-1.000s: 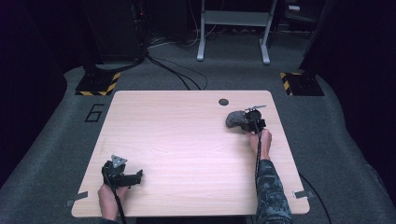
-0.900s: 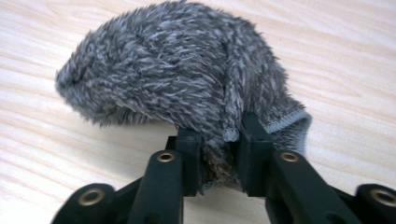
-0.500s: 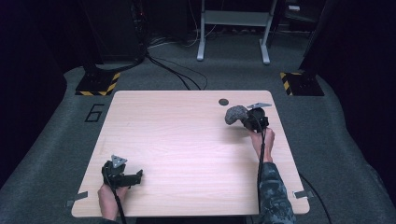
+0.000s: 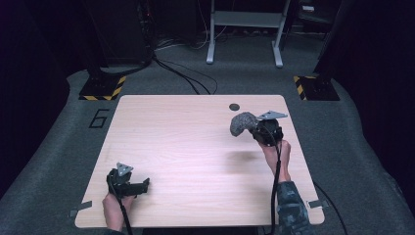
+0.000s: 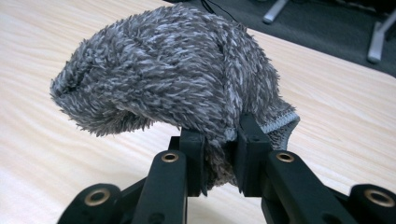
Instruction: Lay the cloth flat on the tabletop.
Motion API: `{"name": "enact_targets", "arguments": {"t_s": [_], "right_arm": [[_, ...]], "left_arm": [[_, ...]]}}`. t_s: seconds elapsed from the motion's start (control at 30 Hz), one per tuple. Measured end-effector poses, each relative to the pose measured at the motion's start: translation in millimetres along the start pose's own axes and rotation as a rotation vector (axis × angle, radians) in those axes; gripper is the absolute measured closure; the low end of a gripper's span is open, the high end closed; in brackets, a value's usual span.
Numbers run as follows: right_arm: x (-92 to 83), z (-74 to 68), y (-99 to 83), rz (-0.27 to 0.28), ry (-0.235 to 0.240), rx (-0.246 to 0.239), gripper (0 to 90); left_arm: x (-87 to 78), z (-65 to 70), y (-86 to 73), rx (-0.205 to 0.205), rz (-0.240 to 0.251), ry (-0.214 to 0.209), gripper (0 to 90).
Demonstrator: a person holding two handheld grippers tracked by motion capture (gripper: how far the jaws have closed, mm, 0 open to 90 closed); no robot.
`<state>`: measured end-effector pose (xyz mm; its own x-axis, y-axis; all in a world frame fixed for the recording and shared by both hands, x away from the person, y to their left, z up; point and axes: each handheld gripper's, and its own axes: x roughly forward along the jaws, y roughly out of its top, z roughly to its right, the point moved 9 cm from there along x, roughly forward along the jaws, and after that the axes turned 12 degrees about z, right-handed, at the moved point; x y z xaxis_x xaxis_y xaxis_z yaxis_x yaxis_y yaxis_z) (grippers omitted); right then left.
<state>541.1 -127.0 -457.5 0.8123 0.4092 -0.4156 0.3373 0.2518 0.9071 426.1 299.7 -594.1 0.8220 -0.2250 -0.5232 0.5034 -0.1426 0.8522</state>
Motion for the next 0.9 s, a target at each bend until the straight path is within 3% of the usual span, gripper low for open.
{"name": "enact_targets", "arguments": {"t_s": [0.23,0.27,0.3,0.4,0.5,0.73,0.77,0.9], "right_arm": [[-20.7,-46.3,4.0,0.022,0.087,-0.043,75.4],[-20.7,-46.3,4.0,0.022,0.087,-0.043,75.4],[-24.5,-58.6,2.1,0.021,0.106,-0.044,75.3],[-27.6,-69.7,-0.3,0.021,0.130,-0.065,75.2],[-32.7,-90.0,-6.5,0.016,0.166,-0.079,75.1],[-34.7,-117.6,-17.7,-0.003,0.220,-0.104,74.8],[-33.5,-128.3,-25.5,-0.023,0.239,-0.104,74.5],[-28.6,-143.2,-40.6,-0.053,0.254,-0.109,74.1]], "left_arm": [[-0.1,-0.1,-0.1,0.002,-0.001,0.000,0.5],[-0.1,-0.1,-0.1,0.002,-0.001,0.000,0.5],[-0.2,0.0,-0.1,0.002,-0.002,-0.001,0.5],[0.2,-0.2,0.1,0.001,0.004,0.004,0.5],[0.1,-0.3,0.1,0.002,0.004,0.006,0.5],[-0.3,0.3,0.1,0.003,0.004,0.003,0.8],[-0.3,0.3,0.1,0.003,0.004,0.003,0.8],[0.0,-0.2,0.2,0.003,0.005,0.004,0.8]]}}
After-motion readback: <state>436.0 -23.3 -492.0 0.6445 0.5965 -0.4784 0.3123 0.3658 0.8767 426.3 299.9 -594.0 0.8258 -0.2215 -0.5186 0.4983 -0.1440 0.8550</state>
